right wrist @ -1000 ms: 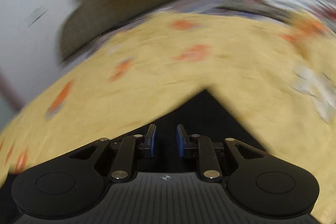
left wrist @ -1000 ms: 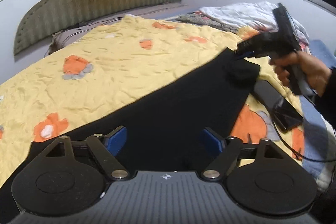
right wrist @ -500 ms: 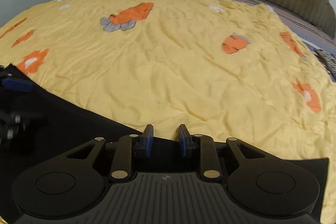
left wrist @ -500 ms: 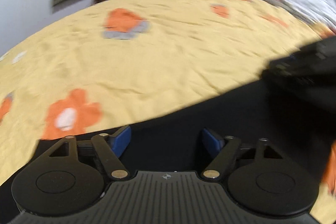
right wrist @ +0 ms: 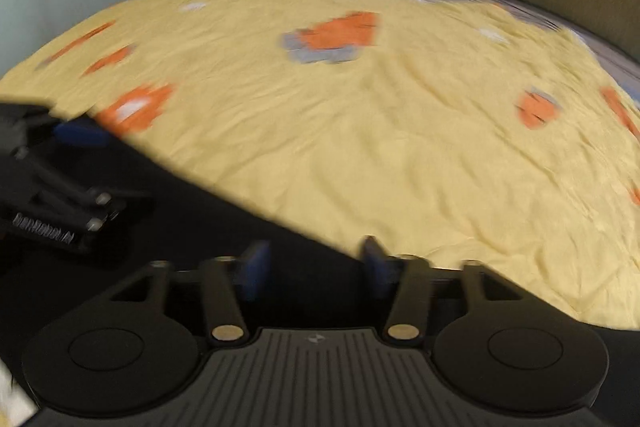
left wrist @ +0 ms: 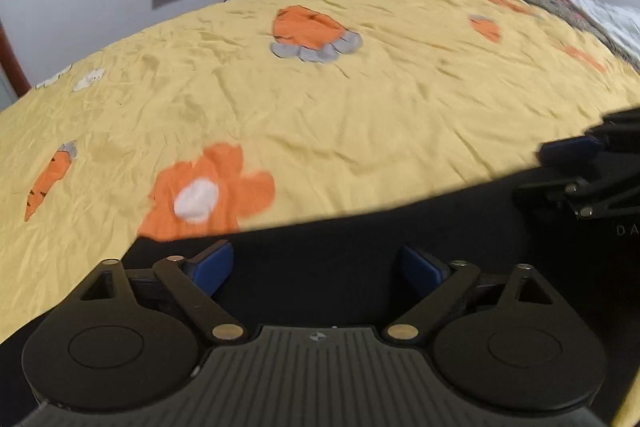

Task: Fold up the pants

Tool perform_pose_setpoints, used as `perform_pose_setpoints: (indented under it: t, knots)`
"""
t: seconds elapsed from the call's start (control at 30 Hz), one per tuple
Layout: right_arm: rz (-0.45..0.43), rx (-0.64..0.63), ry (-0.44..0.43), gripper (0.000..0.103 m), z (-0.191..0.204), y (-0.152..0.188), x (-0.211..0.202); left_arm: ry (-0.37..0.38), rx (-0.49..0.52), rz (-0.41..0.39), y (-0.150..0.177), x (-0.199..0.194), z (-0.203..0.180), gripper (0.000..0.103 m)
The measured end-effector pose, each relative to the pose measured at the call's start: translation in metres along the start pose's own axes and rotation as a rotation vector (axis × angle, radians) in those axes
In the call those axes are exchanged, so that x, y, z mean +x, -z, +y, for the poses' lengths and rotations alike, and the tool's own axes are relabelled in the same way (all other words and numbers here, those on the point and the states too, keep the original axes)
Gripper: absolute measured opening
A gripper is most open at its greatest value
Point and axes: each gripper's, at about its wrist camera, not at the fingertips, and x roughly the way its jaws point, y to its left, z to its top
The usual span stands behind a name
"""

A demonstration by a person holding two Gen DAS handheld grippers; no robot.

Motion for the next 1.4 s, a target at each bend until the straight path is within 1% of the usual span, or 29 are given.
perform_pose_setpoints:
  t: [0.03, 0.07, 0.1, 0.17, 0.23, 0.3, 0.33, 0.37, 0.4, 0.43, 0.47, 0.53, 0.6, 0.63, 0.67, 0.73, 0.8, 0.87, 0.9, 0.93, 0.97, 1.0, 1.03, 1.13, 1.17, 1.2, 1.23, 1.33, 1.4]
  knots:
    - [-0.016, 0.024, 0.010, 0.055, -0.001, 0.000, -0.007, -0.003, -0.023, 0.004, -0.002, -0.003, 0.003, 0.084]
    - [-0.040, 0.018, 0.010, 0.055, 0.003, 0.002, -0.018, -0.009, -0.034, 0.001, -0.001, -0.010, 0.005, 0.077]
    - [-0.057, -0.010, -0.003, 0.055, 0.009, 0.008, -0.030, -0.026, -0.027, -0.012, 0.002, -0.021, 0.007, 0.077]
    - [-0.049, -0.081, -0.051, 0.055, 0.022, 0.022, -0.047, -0.036, -0.001, -0.048, 0.014, -0.040, 0.008, 0.079]
    - [-0.003, -0.135, -0.093, 0.055, 0.036, 0.031, -0.045, -0.030, 0.008, -0.043, 0.023, -0.049, 0.011, 0.079]
    - [0.042, -0.168, -0.096, 0.056, 0.043, 0.034, -0.028, -0.032, -0.006, -0.016, 0.024, -0.040, 0.014, 0.079]
    - [0.021, -0.157, -0.096, 0.059, 0.043, 0.031, -0.022, -0.041, -0.006, 0.001, 0.023, -0.030, 0.015, 0.080]
    - [0.021, -0.133, -0.102, 0.061, 0.041, 0.024, -0.015, -0.049, -0.010, 0.013, 0.021, -0.019, 0.016, 0.084]
    - [0.009, -0.122, -0.099, 0.061, 0.040, 0.019, -0.011, -0.051, -0.032, -0.011, 0.017, -0.012, 0.019, 0.090]
    - [-0.001, -0.127, -0.082, 0.062, 0.040, 0.012, -0.004, -0.064, -0.041, -0.008, 0.012, -0.006, 0.020, 0.091]
    - [-0.006, -0.127, -0.067, 0.069, 0.039, 0.008, 0.002, -0.061, -0.055, -0.012, 0.008, -0.002, 0.023, 0.094]
    - [-0.006, -0.068, -0.060, 0.071, 0.035, -0.001, 0.010, -0.069, -0.081, -0.017, 0.001, 0.002, 0.027, 0.091]
    - [-0.020, -0.013, -0.031, 0.071, 0.032, -0.003, 0.000, -0.074, -0.099, -0.015, 0.000, -0.009, 0.031, 0.083]
    - [-0.029, -0.006, -0.022, 0.072, 0.031, 0.000, -0.011, -0.078, -0.102, -0.022, 0.004, -0.020, 0.033, 0.083]
    - [-0.029, -0.009, -0.022, 0.080, 0.029, 0.005, -0.020, -0.075, -0.098, -0.036, 0.009, -0.031, 0.035, 0.085]
    - [-0.022, -0.032, -0.010, 0.088, 0.026, 0.020, -0.039, -0.054, -0.085, -0.070, 0.024, -0.055, 0.041, 0.089]
    - [-0.005, -0.048, 0.051, 0.088, 0.020, 0.035, -0.049, -0.052, -0.078, -0.065, 0.034, -0.063, 0.049, 0.090]
    - [0.041, -0.035, 0.113, 0.088, 0.007, 0.044, -0.044, -0.059, -0.074, -0.043, 0.035, -0.057, 0.055, 0.089]
    - [0.060, -0.009, 0.125, 0.090, 0.000, 0.045, -0.038, -0.060, -0.072, -0.029, 0.033, -0.049, 0.056, 0.089]
    - [0.054, 0.035, 0.102, 0.100, -0.009, 0.044, -0.031, -0.061, -0.073, -0.010, 0.031, -0.038, 0.056, 0.089]
    - [0.048, 0.070, 0.087, 0.103, -0.014, 0.042, -0.024, -0.059, -0.074, 0.009, 0.029, -0.026, 0.056, 0.090]
    - [0.030, 0.082, 0.089, 0.103, -0.016, 0.039, -0.018, -0.061, -0.083, 0.018, 0.026, -0.014, 0.057, 0.095]
    - [0.010, 0.074, 0.107, 0.103, -0.015, 0.035, -0.014, -0.072, -0.108, 0.000, 0.023, -0.008, 0.059, 0.097]
    - [0.017, 0.078, 0.125, 0.103, -0.016, 0.022, -0.010, -0.076, -0.150, -0.019, 0.012, 0.002, 0.067, 0.097]
    - [0.008, 0.091, 0.135, 0.103, -0.017, 0.021, -0.017, -0.094, -0.165, -0.008, 0.010, 0.000, 0.069, 0.094]
    - [-0.005, 0.097, 0.135, 0.103, -0.020, 0.023, -0.027, -0.096, -0.175, -0.014, 0.010, -0.007, 0.070, 0.087]
    - [-0.009, 0.095, 0.129, 0.103, -0.023, 0.028, -0.038, -0.093, -0.171, -0.027, 0.011, -0.017, 0.069, 0.087]
    - [0.051, 0.044, 0.142, 0.103, -0.034, 0.046, -0.053, -0.085, -0.111, -0.053, 0.018, -0.035, 0.056, 0.089]
    - [0.104, 0.027, 0.169, 0.103, -0.045, 0.053, -0.049, -0.104, -0.084, -0.026, 0.018, -0.036, 0.042, 0.085]
